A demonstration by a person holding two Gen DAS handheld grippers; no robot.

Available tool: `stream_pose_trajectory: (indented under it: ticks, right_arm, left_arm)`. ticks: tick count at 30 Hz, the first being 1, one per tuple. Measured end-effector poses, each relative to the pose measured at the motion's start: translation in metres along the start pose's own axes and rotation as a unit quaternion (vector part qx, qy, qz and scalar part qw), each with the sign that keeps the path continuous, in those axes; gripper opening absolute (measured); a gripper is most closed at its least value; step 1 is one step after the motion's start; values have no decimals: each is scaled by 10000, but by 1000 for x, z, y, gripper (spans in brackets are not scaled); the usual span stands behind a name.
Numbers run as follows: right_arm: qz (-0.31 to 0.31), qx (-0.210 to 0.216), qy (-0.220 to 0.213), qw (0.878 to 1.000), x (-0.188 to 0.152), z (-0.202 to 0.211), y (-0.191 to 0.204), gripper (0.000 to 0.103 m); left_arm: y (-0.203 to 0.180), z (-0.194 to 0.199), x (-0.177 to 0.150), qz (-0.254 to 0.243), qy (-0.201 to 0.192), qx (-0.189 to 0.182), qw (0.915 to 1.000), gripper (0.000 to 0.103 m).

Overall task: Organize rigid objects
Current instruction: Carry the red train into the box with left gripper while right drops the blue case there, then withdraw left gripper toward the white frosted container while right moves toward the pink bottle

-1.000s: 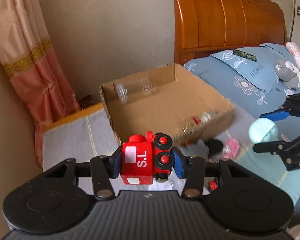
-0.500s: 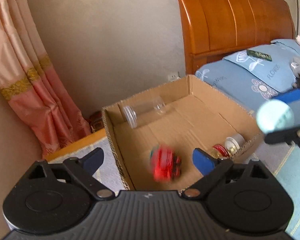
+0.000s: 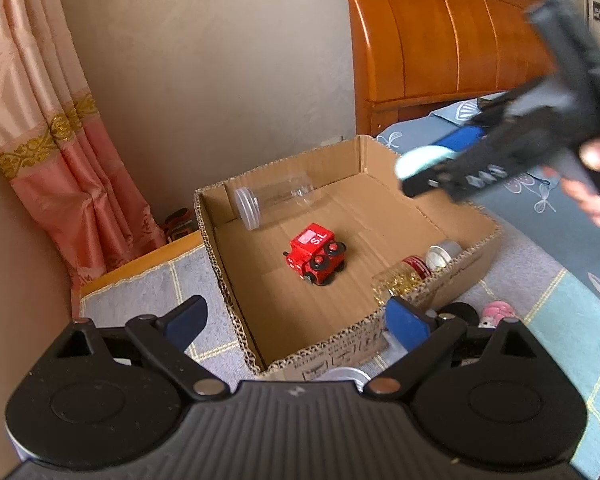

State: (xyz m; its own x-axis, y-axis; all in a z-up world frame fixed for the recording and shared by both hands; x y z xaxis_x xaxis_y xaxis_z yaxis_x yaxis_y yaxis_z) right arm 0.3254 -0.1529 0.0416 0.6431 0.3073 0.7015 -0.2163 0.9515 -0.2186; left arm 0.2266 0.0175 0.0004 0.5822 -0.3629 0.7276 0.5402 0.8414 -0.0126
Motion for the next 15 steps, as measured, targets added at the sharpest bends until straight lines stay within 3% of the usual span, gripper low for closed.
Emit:
stream_pose_trajectory:
  ticks: [3, 4, 12, 15]
  right_arm:
    - [-182, -41, -7, 9998, 8, -15, -3, 69]
    - [-256, -28, 24, 9997, 9, -18, -5, 78]
    - [-370, -199, -162, 9990, 2, 8, -5, 103]
    - [-438, -142, -211, 9987, -4, 26, -5, 103]
  left_arm:
    - [-2, 5, -3, 15, -28, 32, 10000, 96]
    - [-2, 6, -4, 33, -35, 29, 10000, 96]
    - [-7, 14, -13, 92, -25, 50, 9999, 96]
    - [-12, 19, -14, 116, -69, 46, 9999, 97]
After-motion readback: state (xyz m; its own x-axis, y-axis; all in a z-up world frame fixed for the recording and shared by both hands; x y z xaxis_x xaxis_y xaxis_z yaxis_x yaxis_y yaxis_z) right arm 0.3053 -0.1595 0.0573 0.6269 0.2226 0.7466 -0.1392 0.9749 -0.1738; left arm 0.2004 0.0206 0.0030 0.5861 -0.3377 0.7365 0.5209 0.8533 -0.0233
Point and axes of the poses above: each gripper's, at about its wrist camera, not at the fingertips, and z roughly against the way its jaws point, y to its left, x to its top, the point moved 1 cm from there along -z, roughly the way its jaws point, and after that the axes turned 11 degrees about -x, right-handed, at the moved point
